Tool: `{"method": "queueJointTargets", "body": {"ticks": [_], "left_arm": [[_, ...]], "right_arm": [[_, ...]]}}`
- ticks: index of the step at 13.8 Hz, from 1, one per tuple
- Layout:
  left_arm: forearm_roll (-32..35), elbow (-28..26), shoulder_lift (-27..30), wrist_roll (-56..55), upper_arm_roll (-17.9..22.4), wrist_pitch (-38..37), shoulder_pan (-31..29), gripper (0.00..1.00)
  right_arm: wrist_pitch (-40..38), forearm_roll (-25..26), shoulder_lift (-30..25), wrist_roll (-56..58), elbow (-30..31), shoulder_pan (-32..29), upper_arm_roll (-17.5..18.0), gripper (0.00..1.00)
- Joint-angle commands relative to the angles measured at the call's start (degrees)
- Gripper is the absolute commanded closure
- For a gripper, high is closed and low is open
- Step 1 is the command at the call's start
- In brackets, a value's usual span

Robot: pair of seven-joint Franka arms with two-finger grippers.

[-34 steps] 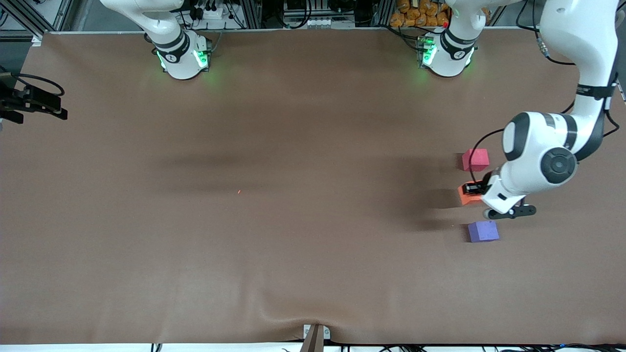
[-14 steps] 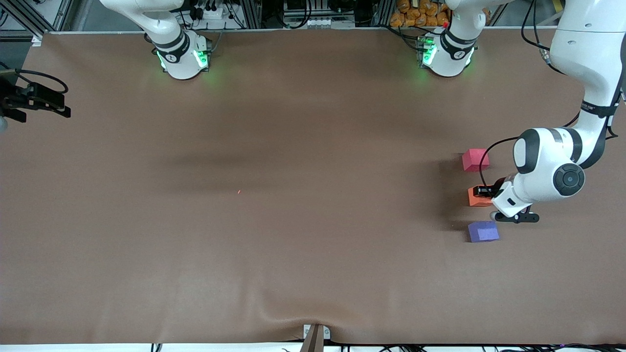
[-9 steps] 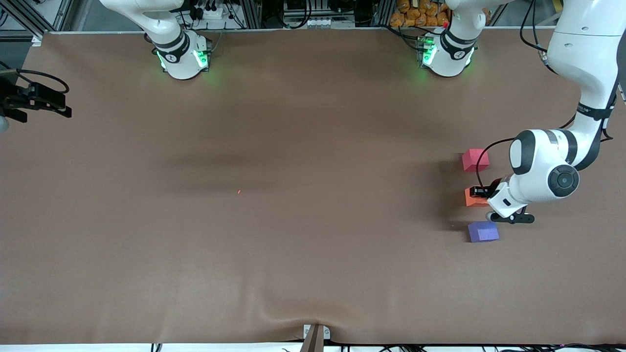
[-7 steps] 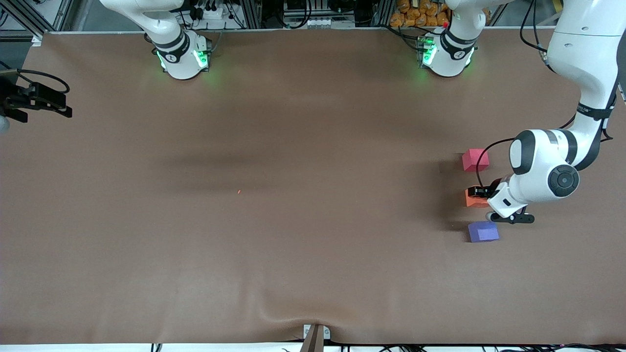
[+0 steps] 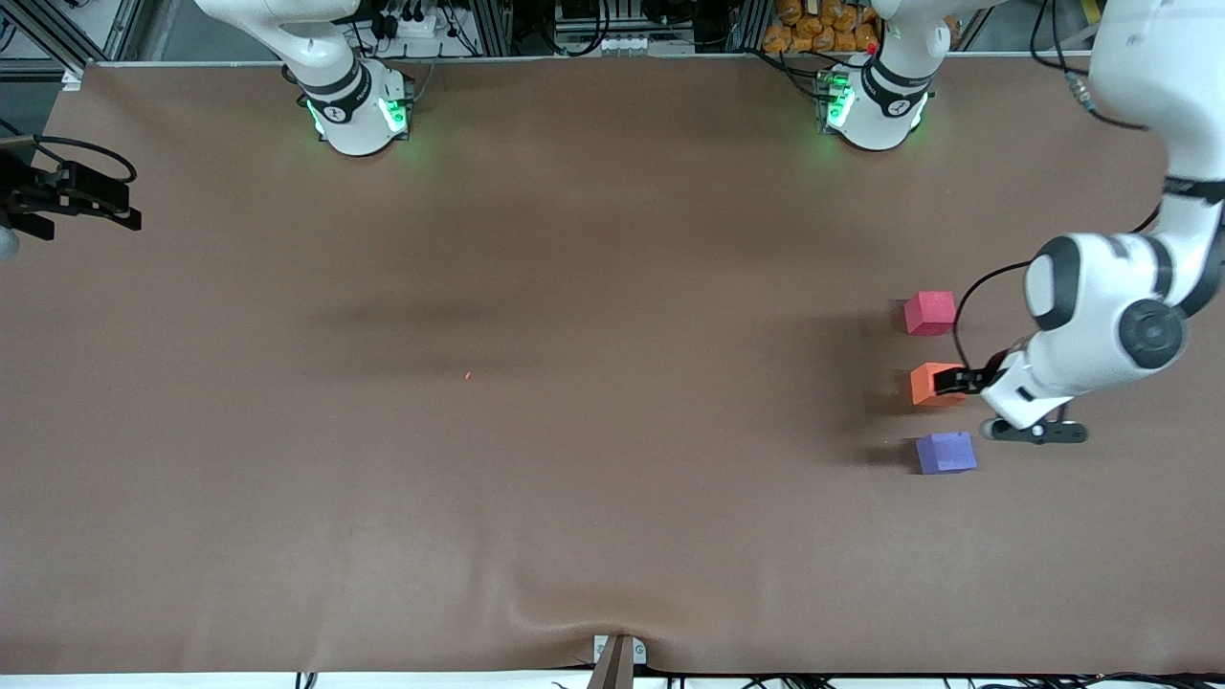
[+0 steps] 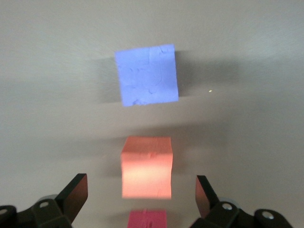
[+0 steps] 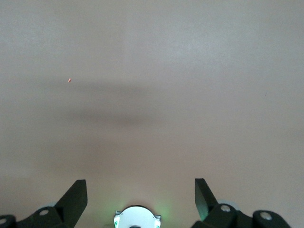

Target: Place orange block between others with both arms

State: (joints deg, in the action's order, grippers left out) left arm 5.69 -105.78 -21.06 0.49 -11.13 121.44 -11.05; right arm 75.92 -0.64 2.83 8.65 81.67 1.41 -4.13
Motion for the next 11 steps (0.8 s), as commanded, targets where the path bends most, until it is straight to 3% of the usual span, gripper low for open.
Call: {"method": "queueJointTargets", "body": {"ticks": [1,6,11], "left_arm": [[0.73,6.52,5.14,0.39,-0.56,-10.75,-0.82,0.0],[-3.22,24.55,6.03,-0.66,-0.91,-30.09,-0.12,0.0],[-5.6,24.93,15.42,-9.88,-3.28,-36.18,-0.29,0.0]], "right_arm": [[-0.16,1.43,-0.19,0.13,-0.37,0.53,0.0,0.0],[-0.16,1.43,-0.19,0.13,-0.37,0.53,0.0,0.0],[-0.16,1.35,-0.19,0.13,-0.28,0.53,0.0,0.0]]}}
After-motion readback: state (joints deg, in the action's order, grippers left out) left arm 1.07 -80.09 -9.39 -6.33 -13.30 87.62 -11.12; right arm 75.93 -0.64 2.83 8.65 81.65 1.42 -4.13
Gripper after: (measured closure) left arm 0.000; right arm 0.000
